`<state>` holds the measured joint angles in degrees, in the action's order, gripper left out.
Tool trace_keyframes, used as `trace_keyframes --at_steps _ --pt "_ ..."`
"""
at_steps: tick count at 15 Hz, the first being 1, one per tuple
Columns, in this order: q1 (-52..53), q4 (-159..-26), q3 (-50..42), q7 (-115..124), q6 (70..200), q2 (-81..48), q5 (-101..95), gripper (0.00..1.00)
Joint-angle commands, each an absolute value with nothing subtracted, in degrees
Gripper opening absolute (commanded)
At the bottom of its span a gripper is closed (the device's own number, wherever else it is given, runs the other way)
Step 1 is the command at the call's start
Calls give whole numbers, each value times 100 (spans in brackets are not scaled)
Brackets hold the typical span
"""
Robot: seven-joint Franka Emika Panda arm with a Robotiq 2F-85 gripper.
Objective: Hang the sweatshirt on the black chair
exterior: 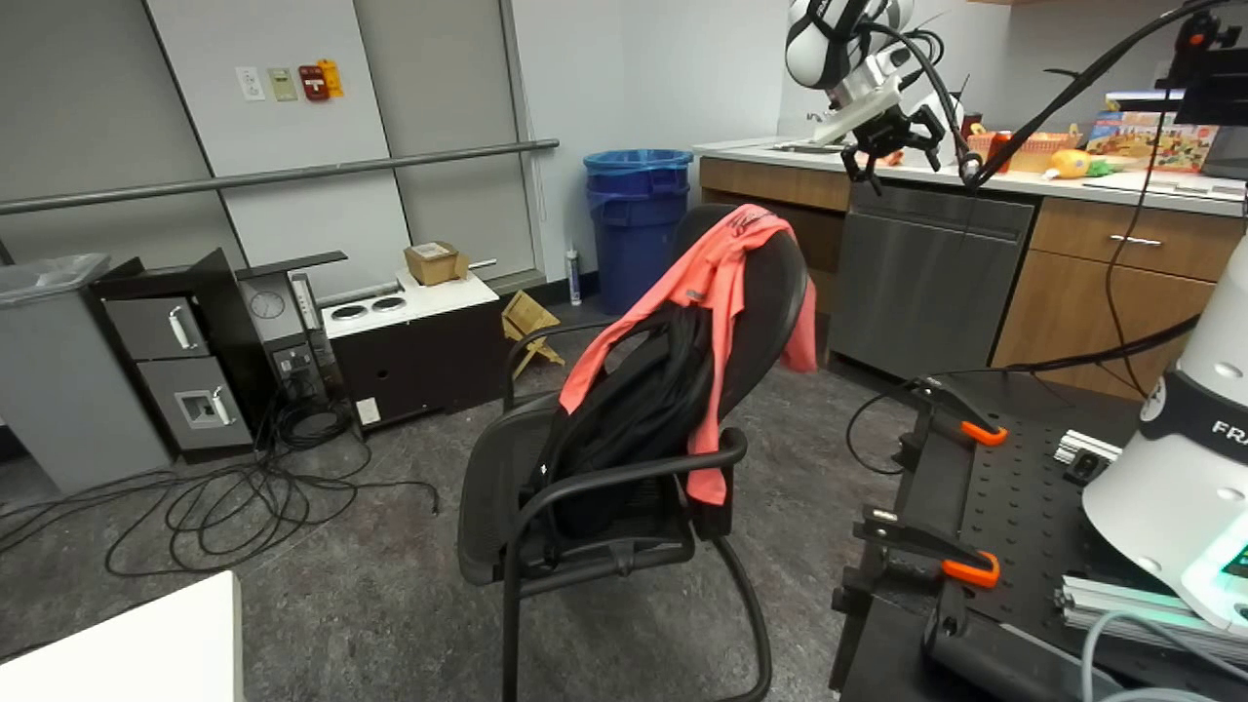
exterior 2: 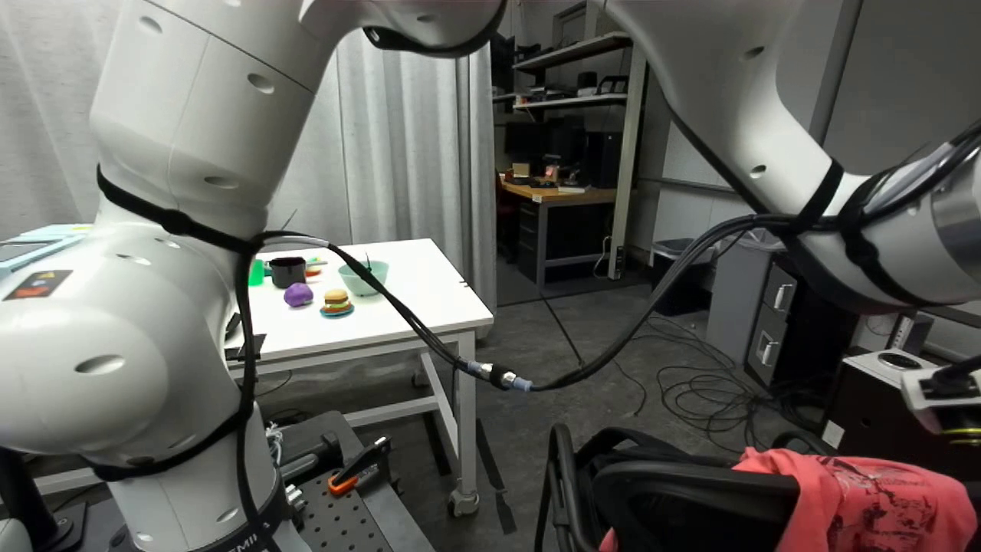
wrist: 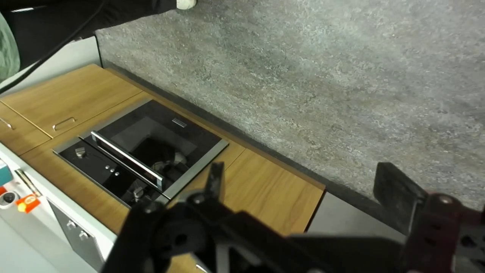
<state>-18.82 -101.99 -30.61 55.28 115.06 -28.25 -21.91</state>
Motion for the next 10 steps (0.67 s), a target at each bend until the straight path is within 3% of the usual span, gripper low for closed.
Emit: trace_keyframes --at_steps 1,10 --pt "-2034 -10079 -2927 5074 11376 -2345 -2057 100" --pt "-2041 -10020 -2844 4793 11488 -1860 -1789 100"
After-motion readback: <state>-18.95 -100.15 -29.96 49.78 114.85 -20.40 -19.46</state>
